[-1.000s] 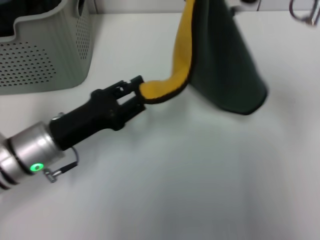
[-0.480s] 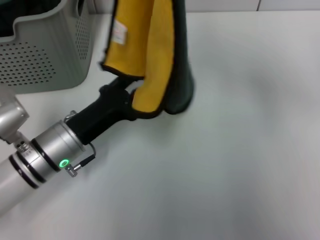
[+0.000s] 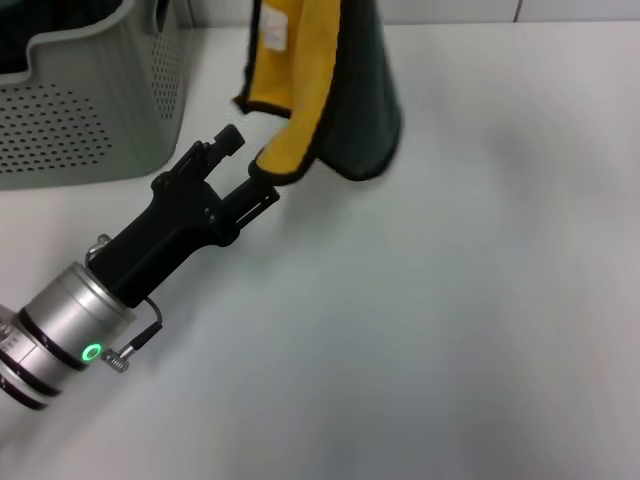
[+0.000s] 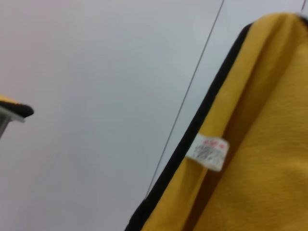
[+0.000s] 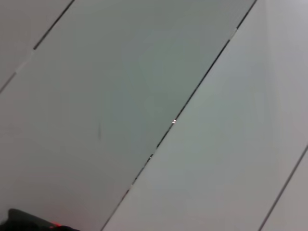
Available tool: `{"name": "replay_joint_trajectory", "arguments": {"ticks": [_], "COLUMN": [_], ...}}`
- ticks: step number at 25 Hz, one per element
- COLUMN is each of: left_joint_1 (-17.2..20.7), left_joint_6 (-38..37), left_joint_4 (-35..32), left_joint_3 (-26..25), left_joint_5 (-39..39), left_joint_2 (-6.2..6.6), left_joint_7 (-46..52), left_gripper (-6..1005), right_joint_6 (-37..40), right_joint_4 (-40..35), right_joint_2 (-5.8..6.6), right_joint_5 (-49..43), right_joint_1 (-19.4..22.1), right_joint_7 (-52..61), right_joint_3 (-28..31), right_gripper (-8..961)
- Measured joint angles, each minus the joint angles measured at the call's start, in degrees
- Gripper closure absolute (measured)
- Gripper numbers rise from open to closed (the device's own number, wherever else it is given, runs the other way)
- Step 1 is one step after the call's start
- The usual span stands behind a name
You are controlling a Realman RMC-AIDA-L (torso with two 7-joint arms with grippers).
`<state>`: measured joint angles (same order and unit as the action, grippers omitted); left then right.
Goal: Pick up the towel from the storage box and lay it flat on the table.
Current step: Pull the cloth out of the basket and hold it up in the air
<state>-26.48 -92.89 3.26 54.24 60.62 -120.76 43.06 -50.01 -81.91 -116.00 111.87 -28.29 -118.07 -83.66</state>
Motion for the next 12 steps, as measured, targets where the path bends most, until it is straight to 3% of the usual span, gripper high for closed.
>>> {"name": "replay_joint_trajectory", "arguments": {"ticks": [12], "left_joint_1": [-0.2], "left_joint_6": [-3.9], "left_joint_4": [0.5], "left_joint_3": [0.0], "left_joint_5": [0.1], "left_joint_2": [0.00], "left_joint_7": [-4.3], "left_gripper": [184], "right_joint_6": [4.6], "right_joint_4": [2.2], "right_joint_2": [-0.01], "right_joint_5": [-0.8], "right_joint_1": [-2.5], "right_joint_7": [-0.2], "right_joint_3": [-2.0], "right_gripper": [944]}}
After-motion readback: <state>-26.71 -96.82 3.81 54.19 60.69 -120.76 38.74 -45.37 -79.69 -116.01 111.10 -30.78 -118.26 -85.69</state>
